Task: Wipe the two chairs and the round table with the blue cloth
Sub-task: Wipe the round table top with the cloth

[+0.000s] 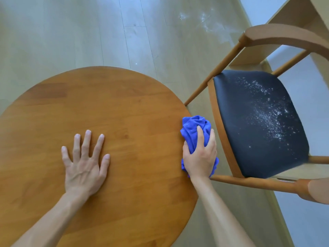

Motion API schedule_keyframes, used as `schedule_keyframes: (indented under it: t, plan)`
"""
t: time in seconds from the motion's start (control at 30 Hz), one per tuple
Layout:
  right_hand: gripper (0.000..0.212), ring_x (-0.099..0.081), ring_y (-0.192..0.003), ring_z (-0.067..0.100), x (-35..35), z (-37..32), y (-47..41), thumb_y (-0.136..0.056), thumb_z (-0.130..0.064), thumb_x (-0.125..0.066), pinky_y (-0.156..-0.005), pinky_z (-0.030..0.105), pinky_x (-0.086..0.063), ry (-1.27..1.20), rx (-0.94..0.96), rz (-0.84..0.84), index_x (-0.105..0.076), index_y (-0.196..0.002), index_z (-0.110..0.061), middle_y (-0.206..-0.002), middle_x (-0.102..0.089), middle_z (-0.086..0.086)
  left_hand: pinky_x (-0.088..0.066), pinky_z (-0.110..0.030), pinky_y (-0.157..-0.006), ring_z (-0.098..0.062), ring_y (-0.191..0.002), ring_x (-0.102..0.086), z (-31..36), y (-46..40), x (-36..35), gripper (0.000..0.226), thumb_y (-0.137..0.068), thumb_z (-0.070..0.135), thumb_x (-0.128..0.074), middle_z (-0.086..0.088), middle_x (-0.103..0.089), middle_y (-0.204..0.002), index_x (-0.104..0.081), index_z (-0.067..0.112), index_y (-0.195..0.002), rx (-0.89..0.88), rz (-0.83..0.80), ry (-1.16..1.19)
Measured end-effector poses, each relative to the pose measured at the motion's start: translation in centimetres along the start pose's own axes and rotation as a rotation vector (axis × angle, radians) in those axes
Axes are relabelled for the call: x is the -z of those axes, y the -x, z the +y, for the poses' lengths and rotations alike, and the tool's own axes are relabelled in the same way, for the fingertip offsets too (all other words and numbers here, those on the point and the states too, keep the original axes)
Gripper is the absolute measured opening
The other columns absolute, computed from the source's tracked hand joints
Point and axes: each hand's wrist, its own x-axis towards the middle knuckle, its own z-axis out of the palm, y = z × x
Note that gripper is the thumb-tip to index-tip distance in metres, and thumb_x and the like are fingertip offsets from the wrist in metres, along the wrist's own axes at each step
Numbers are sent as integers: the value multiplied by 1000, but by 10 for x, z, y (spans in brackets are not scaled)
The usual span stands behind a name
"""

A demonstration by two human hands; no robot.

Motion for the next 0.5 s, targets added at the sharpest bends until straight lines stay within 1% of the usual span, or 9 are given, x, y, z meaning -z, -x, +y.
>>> schedule_keyframes:
  t: [0.07,0.1,0.17,0.27,0.33,0.43,0.5]
  plan:
    - [57,-41,-131,37,-14,-23,-30,-89,-33,-61,-105,47,-39,-47,-166,28,-45,-142,-16,-149,-33,22,-7,-62,-114,-32,-147,-11,-1,0,-2,63,-93,51,-23,-8,-15,-161,-25,24,-150,-9,28,-5]
    - [58,-40,-133,37,-22,-37,-43,-90,-33,-58,-106,46,-37,-58,-209,37,-43,-143,-16,-151,-31,22,-8,-62,-113,-33,-147,-12,-1,-1,-2,63,-93,50,-23,-8,-16,-160,-26,24,-150,-15,41,-6]
    - [58,-37,-135,37,-38,-71,-62,-90,-34,-56,-108,45,-34,-65,-186,46,-43,-143,-16,-152,-29,22,-10,-63,-113,-33,-147,-13,-2,-2,-4,63,-93,50,-24,-9,-16,-160,-26,24,-150,-30,58,-15]
    - [62,-31,-139,38,-61,-138,-71,-86,-38,-59,-110,46,-31,-119,-85,19,-45,-142,-15,-153,-27,23,-10,-63,-113,-33,-147,-14,-4,-2,-9,63,-92,50,-26,-9,-16,-161,-27,25,-150,-44,94,-19]
    - [65,-27,-141,37,-75,-184,-61,-84,-43,-59,-109,46,-30,-151,18,-38,-45,-143,-19,-154,-25,21,-12,-63,-113,-33,-147,-17,-6,-3,-11,63,-92,50,-27,-9,-18,-160,-28,26,-150,-44,119,-24]
    - [61,-28,-142,35,-89,-231,-29,-84,-42,-60,-109,45,-32,-193,291,-153,-49,-140,-22,-155,-28,17,-14,-63,-113,-33,-146,-19,-6,-4,-12,62,-91,49,-29,-10,-20,-160,-28,26,-149,-43,123,-21]
    - [55,-33,-139,36,-90,-237,-16,-83,-36,-63,-108,46,-34,-251,451,-214,-54,-136,-21,-152,-33,18,-14,-63,-113,-33,-146,-20,-6,-4,-11,61,-92,48,-30,-9,-21,-160,-30,25,-148,-45,115,-15]
